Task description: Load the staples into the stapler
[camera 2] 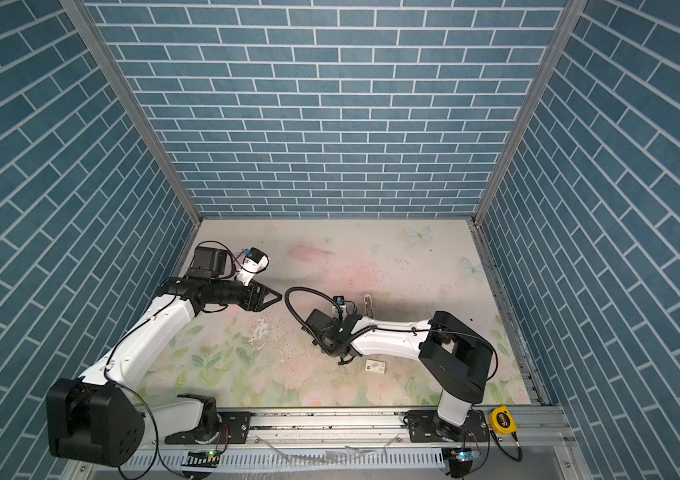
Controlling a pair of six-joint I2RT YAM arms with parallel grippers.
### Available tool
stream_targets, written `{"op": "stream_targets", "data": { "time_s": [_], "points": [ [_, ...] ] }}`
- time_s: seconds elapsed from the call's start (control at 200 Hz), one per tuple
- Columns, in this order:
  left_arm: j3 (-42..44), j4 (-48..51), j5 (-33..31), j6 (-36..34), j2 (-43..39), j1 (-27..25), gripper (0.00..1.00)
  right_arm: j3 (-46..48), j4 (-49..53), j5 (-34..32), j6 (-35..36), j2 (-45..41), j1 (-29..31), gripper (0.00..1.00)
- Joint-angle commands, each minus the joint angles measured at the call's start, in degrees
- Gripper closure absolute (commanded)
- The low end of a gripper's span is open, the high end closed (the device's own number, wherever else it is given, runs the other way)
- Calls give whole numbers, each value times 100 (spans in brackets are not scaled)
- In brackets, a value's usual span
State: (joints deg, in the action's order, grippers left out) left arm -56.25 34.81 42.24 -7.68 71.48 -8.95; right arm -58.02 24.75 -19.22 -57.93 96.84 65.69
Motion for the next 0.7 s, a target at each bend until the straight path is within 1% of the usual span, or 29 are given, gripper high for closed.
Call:
{"op": "stream_targets", "data": {
  "time_s": [0.0, 0.205, 0.42, 0.695],
  "points": [
    [9, -162, 215, 111, -46, 43, 35, 158, 1, -61, 154, -266, -58, 100],
    [22, -145, 315, -92, -361, 51, 34, 518, -362, -47, 434, -686, -210, 100],
    [-62, -31, 449, -264, -377, 51, 33, 786, -642, -71, 930, -1164, -387, 100],
    [-219, 136, 498, -514, -392, 51, 33, 1435, -1110, -40, 1392, -1893, -945, 100]
  ]
}}
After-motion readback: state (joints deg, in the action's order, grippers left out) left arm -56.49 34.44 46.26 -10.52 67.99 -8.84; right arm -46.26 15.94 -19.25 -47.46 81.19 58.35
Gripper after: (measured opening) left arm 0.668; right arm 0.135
